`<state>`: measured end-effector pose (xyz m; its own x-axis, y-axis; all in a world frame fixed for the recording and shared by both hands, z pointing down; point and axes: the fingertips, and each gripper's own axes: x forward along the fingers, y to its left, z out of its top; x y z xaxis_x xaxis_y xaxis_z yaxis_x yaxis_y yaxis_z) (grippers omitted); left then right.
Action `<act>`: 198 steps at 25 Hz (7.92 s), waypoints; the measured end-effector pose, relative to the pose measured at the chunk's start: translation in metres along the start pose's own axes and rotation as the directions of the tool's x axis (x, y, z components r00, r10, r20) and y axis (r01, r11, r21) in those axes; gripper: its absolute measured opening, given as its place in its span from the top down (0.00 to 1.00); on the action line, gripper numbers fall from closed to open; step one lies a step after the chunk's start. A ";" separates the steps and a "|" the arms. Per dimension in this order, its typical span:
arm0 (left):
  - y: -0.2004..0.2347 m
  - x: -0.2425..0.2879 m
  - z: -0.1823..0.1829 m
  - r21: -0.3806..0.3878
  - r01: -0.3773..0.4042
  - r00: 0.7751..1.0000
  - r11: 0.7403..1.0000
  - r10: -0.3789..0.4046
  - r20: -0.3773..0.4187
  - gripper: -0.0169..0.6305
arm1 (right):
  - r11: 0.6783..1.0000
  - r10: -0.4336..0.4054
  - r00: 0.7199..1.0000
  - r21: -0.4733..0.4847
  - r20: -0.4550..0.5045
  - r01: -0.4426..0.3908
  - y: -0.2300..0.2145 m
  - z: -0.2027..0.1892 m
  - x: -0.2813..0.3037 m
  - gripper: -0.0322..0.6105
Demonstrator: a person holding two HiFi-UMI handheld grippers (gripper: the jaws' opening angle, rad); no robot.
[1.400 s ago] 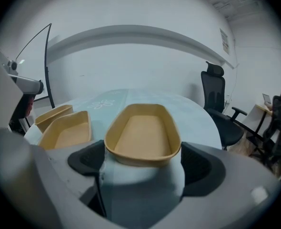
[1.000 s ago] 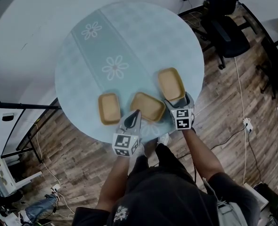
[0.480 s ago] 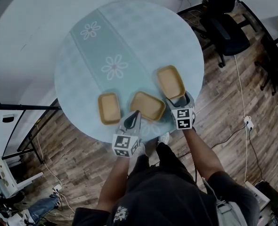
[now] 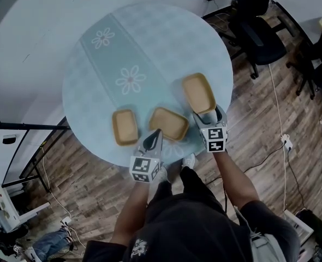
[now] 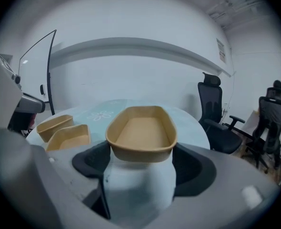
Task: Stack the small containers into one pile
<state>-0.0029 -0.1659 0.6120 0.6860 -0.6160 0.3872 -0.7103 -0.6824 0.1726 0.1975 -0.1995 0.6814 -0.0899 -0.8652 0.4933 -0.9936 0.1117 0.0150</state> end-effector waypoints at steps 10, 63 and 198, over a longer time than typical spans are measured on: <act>-0.003 -0.016 0.005 0.002 -0.025 0.999 1.000 0.025 0.026 0.96 | 0.981 0.187 0.979 -0.074 0.081 -0.181 0.049 0.038 -0.034 0.31; 0.028 -0.058 -0.026 -0.116 -0.220 0.974 0.969 0.224 0.028 0.96 | 0.749 0.588 0.799 -0.288 -0.127 -0.597 0.130 -0.022 -0.060 0.25; 0.135 -0.086 -0.082 -0.103 -0.539 0.838 0.836 0.519 -0.172 0.22 | 0.850 0.502 0.858 -0.243 0.106 -0.468 0.179 0.058 -0.095 0.95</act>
<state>-0.1712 -0.1729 0.6768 0.1791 -0.8021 0.5697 -0.9798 -0.1979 0.0294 0.0240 -0.1257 0.5874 -0.5836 -0.7379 0.3389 -0.7859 0.6184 -0.0068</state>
